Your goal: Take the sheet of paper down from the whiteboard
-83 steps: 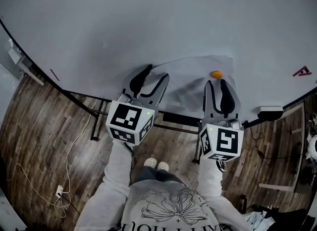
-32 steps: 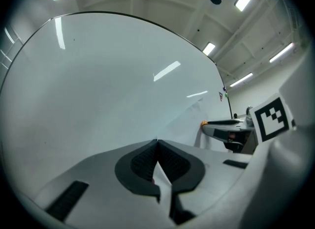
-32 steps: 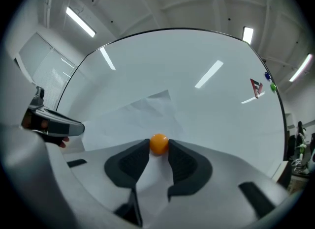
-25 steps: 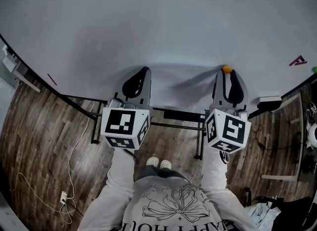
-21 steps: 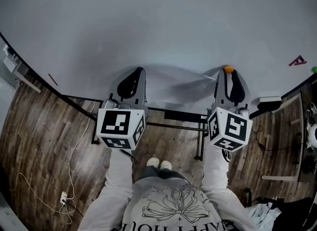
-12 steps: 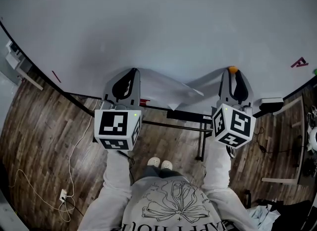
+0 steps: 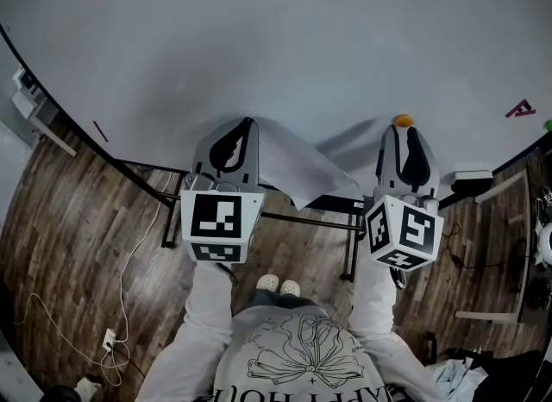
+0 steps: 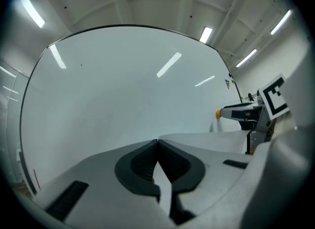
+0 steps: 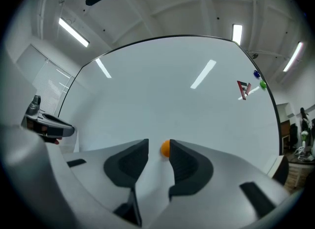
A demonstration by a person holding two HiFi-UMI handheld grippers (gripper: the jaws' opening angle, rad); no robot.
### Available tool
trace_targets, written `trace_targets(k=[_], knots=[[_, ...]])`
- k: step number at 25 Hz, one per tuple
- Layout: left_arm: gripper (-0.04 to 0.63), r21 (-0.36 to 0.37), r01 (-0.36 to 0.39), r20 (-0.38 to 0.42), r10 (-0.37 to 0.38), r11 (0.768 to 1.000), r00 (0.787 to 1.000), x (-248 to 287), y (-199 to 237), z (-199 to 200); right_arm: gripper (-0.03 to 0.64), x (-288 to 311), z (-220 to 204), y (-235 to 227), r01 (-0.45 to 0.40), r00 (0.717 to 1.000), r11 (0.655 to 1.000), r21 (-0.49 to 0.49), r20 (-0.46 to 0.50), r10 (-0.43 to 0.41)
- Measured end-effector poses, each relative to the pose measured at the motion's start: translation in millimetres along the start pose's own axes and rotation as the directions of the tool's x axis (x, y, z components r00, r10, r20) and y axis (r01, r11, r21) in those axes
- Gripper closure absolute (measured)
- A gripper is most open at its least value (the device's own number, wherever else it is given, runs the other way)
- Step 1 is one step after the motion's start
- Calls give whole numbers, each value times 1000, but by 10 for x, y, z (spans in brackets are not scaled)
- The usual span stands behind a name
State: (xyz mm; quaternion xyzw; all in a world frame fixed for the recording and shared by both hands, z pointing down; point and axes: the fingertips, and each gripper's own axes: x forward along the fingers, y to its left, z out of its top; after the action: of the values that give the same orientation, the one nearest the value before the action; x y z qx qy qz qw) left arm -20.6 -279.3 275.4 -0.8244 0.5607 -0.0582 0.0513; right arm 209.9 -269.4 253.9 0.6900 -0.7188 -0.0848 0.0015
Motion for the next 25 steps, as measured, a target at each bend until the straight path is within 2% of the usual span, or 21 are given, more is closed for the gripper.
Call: trace_targets(k=[7, 25], knots=[[591, 14, 14, 13, -14, 1000, 1000, 23, -147, 56, 517, -113, 55, 27, 3, 1000, 1000, 12, 13, -3], [591, -28, 40, 23, -39, 999, 999, 18, -321, 61, 563, -190, -4, 27, 14, 1000, 1000, 21, -2, -14]])
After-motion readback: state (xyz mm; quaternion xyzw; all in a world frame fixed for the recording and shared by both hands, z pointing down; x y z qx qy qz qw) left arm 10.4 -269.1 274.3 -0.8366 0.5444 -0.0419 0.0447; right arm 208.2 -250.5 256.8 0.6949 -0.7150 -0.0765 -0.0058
